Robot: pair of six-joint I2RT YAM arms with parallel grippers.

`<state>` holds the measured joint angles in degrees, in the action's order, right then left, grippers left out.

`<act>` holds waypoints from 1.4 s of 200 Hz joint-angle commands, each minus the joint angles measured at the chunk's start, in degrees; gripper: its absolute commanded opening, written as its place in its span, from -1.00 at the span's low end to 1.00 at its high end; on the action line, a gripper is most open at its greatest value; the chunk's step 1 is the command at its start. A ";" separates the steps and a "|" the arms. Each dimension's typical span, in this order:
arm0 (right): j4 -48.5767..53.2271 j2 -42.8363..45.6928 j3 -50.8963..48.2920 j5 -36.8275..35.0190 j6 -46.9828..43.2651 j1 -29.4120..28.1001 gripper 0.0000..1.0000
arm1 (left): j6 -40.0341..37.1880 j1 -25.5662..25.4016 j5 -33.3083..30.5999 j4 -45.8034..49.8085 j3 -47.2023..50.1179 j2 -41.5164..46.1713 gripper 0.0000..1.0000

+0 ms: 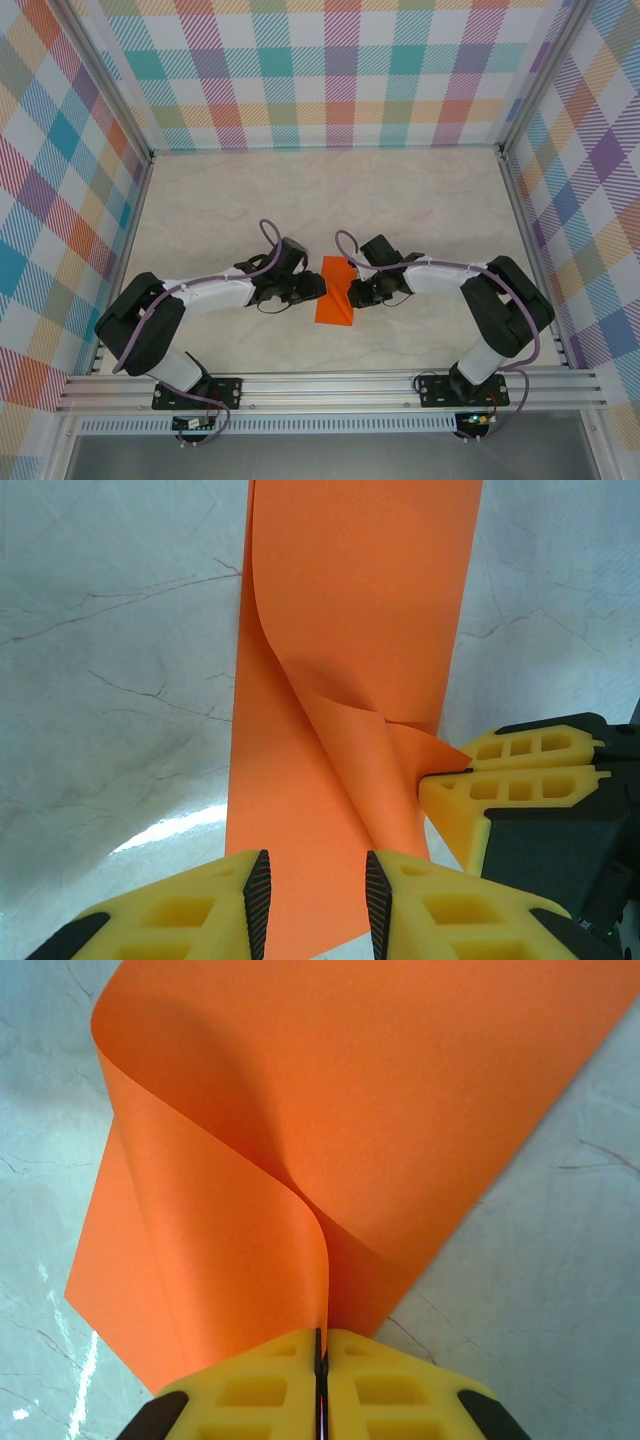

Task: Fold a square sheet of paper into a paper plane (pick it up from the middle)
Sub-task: Fold the triangle a second time at the center of the table.

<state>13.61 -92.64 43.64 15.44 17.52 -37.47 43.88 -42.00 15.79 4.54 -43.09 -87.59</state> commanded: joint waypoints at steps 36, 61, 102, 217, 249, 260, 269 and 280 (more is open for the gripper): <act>1.34 1.68 1.64 1.00 -0.38 0.29 -0.81 | -0.48 -0.93 -0.49 1.16 -1.03 -0.43 -0.34; 1.61 1.45 2.11 0.74 -0.64 0.30 -0.82 | -0.51 -0.98 -0.50 1.17 -1.17 -0.40 -0.34; 2.01 -0.27 3.00 0.58 -1.12 0.34 -0.82 | -0.55 -0.90 -0.59 1.27 -1.28 -0.32 -0.34; 3.66 -1.94 2.68 -1.38 0.03 0.29 -0.82 | -0.49 -0.98 -0.52 1.51 -1.73 -0.30 -0.34; 3.47 -1.36 2.22 -1.46 0.13 0.31 -0.82 | 1.17 -0.96 0.03 -0.78 -2.31 -0.29 -0.37; 3.23 -1.61 2.11 -1.55 0.15 0.30 -0.82 | 2.51 -0.98 -0.14 -2.54 -2.49 -0.39 -0.43; 3.05 -1.96 2.19 -1.48 0.21 0.29 -0.82 | 3.76 -0.95 -0.33 -4.24 -2.63 -0.63 -0.47; 2.76 -2.41 2.15 -1.38 0.29 0.30 -0.82 | 4.91 -0.94 -0.29 -6.08 -3.11 -1.41 -0.53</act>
<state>15.29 -94.41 45.89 15.20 17.34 -37.47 45.60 -42.00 15.81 3.44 -43.90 -87.68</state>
